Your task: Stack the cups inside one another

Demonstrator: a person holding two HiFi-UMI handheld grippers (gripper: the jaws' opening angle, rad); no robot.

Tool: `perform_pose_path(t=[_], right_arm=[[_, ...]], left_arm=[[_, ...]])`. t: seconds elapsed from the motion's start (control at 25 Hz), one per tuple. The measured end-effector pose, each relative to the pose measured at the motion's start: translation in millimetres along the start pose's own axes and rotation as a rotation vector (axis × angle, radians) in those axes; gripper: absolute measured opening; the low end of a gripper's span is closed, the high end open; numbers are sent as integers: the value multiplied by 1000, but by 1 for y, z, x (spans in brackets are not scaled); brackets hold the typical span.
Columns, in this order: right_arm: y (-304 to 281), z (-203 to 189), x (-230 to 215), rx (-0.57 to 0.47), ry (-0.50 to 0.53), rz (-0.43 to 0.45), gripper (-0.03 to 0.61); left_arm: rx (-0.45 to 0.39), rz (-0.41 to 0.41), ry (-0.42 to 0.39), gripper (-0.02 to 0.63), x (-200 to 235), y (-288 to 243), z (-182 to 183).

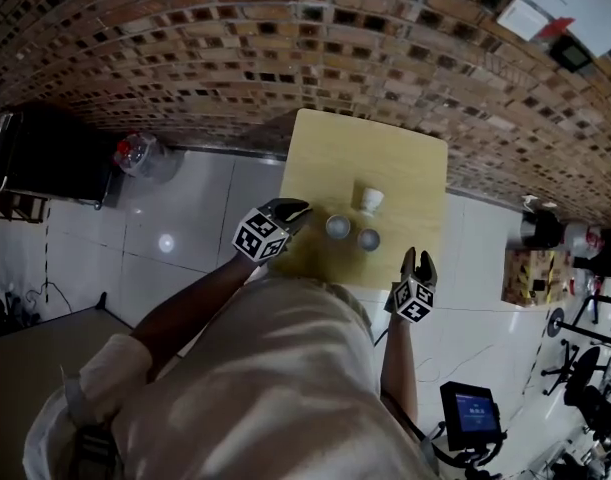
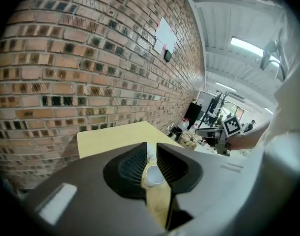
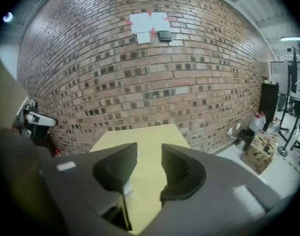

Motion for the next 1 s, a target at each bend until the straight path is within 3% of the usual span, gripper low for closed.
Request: perform_pose_path(t=[0.32,0.44,0.56,0.72,1.0], right_arm=[[-3,2,-4,-11,11,15,155],[-3,5,-4,-17,10,17,155],[-4,6,-4,-14,17,31,155],[-6,7,-3,-3,58,67,155],[-23,16,-1,38,177,164,141]], left_arm=[[4,-44,13,79,-1,-12,7],[19,-14,-15,67,-2,-13,9],[22,37,7,61,4,-12,10],[5,63,63,82,11,-12,10],[27,41,66,89,9,-12,6]])
Point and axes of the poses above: the fingertips, and each gripper's own axes: y backward along the fingers, x to its left, z out of its top, the point moved 8 cm from there along y, backward along the fingers, and after that the axes turned 12 degrees about x, right-handed, at the moved point
